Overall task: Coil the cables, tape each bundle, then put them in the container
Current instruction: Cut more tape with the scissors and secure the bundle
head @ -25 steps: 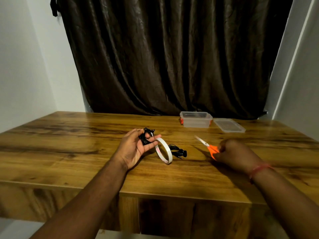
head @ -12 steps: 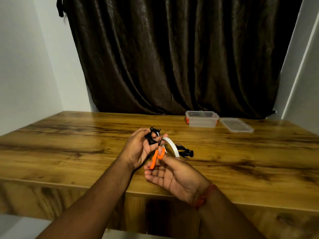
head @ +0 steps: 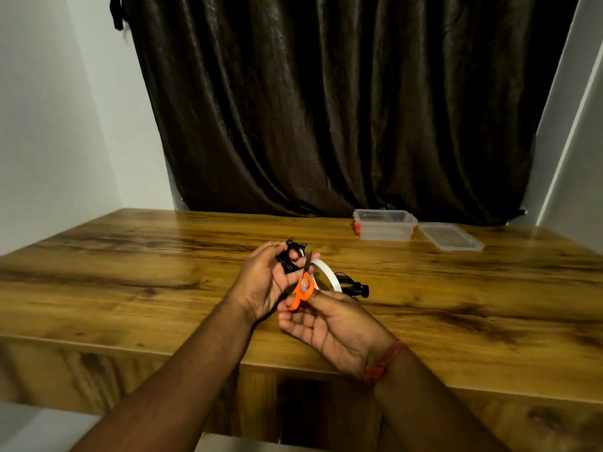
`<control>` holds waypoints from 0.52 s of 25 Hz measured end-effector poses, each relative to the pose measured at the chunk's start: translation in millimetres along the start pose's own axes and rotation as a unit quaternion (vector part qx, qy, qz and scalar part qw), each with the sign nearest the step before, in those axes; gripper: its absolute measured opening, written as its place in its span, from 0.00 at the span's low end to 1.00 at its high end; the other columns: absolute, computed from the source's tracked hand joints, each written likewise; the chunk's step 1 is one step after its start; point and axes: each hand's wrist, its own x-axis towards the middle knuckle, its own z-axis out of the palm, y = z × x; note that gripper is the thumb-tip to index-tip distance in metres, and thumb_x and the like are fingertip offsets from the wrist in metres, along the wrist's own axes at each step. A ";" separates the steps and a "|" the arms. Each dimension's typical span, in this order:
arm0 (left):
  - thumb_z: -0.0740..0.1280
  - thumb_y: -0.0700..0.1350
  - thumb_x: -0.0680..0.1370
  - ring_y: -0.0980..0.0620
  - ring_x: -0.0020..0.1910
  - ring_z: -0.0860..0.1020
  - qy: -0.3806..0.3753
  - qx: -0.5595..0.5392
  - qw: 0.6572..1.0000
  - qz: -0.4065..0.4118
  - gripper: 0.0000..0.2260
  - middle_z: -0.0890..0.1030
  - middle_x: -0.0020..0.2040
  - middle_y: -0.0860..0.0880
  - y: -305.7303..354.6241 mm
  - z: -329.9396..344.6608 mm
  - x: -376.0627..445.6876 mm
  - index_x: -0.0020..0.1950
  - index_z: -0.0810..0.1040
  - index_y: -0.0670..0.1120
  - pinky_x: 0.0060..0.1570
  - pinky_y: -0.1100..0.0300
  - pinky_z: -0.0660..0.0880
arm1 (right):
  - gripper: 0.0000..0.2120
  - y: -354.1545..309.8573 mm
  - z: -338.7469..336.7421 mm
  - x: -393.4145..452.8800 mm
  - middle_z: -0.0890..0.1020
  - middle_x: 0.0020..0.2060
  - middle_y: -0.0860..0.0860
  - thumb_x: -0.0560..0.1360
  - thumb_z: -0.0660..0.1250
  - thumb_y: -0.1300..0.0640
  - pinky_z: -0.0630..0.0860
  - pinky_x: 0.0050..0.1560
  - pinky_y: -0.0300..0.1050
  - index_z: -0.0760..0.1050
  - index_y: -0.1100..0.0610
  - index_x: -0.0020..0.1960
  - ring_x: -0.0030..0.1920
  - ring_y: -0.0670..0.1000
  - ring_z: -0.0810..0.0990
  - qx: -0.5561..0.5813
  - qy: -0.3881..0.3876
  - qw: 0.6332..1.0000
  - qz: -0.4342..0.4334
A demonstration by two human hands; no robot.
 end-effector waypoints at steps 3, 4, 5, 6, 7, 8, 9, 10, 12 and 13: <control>0.54 0.40 0.84 0.32 0.57 0.80 0.001 0.011 1.000 0.002 0.08 0.74 0.49 0.32 1.1 0.2 0.0 0.47 0.70 0.41 0.40 0.49 0.82 | 0.14 0.0 0.3 -1.0 0.82 0.41 0.62 0.71 0.69 0.53 0.82 0.46 0.47 0.78 0.66 0.43 0.40 0.54 0.82 -0.007 0.004 1.000 0.000; 0.54 0.39 0.84 0.32 0.57 0.80 0.004 0.010 1.000 0.008 0.09 0.75 0.45 0.35 1.0 0.5 0.5 0.46 0.70 0.41 0.42 0.48 0.83 | 0.14 -0.4 -0.1 -1.6 0.82 0.41 0.62 0.71 0.69 0.53 0.82 0.46 0.47 0.78 0.66 0.43 0.39 0.54 0.82 -0.009 0.003 1.000 0.001; 0.54 0.39 0.84 0.31 0.58 0.80 0.007 0.006 1.000 0.014 0.10 0.74 0.42 0.38 0.9 0.6 0.8 0.45 0.70 0.40 0.43 0.47 0.83 | 0.14 -0.7 -0.8 -3.1 0.82 0.42 0.62 0.72 0.69 0.53 0.82 0.46 0.47 0.78 0.66 0.43 0.39 0.54 0.82 -0.011 -0.002 1.000 0.004; 0.54 0.38 0.84 0.31 0.58 0.79 0.008 0.002 1.000 0.020 0.10 0.74 0.40 0.40 0.8 0.8 1.4 0.45 0.70 0.40 0.45 0.46 0.82 | 0.13 -1.4 -1.3 -5.2 0.82 0.42 0.63 0.73 0.69 0.54 0.82 0.46 0.47 0.78 0.66 0.43 0.39 0.54 0.82 -0.016 -0.010 1.000 0.010; 0.54 0.38 0.84 0.30 0.59 0.79 0.008 0.001 1.000 0.025 0.10 0.74 0.39 0.40 0.5 0.5 2.5 0.45 0.70 0.40 0.46 0.46 0.82 | 0.13 -2.1 -1.8 -7.8 0.82 0.42 0.63 0.74 0.68 0.54 0.82 0.45 0.47 0.79 0.65 0.43 0.39 0.54 0.83 -0.023 -0.020 0.999 0.017; 0.54 0.38 0.84 0.30 0.59 0.79 0.010 -0.001 1.000 0.030 0.09 0.74 0.39 0.40 0.0 -0.5 4.0 0.46 0.70 0.40 0.48 0.45 0.82 | 0.13 -2.7 -2.3 -11.0 0.82 0.42 0.63 0.74 0.68 0.54 0.82 0.45 0.46 0.79 0.65 0.43 0.39 0.54 0.83 -0.032 -0.030 0.999 0.026; 0.54 0.37 0.83 0.30 0.59 0.79 0.013 -0.001 0.999 0.035 0.09 0.74 0.39 0.40 -0.4 -1.8 5.5 0.46 0.70 0.40 0.49 0.44 0.82 | 0.12 -3.5 -3.1 -15.2 0.82 0.42 0.62 0.75 0.68 0.54 0.82 0.45 0.46 0.79 0.64 0.43 0.39 0.53 0.83 -0.044 -0.040 0.998 0.035; 0.54 0.37 0.83 0.30 0.58 0.79 0.017 -0.003 0.999 0.039 0.08 0.74 0.39 0.40 -0.5 -2.8 6.9 0.47 0.70 0.40 0.50 0.43 0.81 | 0.12 -4.8 -3.7 -20.1 0.82 0.42 0.62 0.75 0.67 0.54 0.82 0.45 0.45 0.79 0.64 0.42 0.39 0.53 0.82 -0.056 -0.050 0.996 0.046; 0.54 0.37 0.83 0.30 0.58 0.79 0.018 -0.009 0.999 0.044 0.08 0.74 0.39 0.40 -0.8 -4.6 9.2 0.47 0.70 0.40 0.53 0.40 0.80 | 0.13 -9.6 -7.0 -32.2 0.82 0.42 0.60 0.77 0.66 0.53 0.81 0.44 0.45 0.79 0.63 0.41 0.39 0.53 0.81 -0.103 -0.073 0.990 0.064; 0.55 0.37 0.83 0.30 0.58 0.79 0.017 -0.009 0.999 0.044 0.07 0.74 0.39 0.40 -0.7 -5.0 9.2 0.47 0.70 0.40 0.53 0.39 0.80 | 0.12 -13.7 -10.9 -38.8 0.81 0.42 0.60 0.77 0.66 0.54 0.81 0.44 0.44 0.78 0.62 0.41 0.39 0.52 0.81 -0.137 -0.079 0.985 0.065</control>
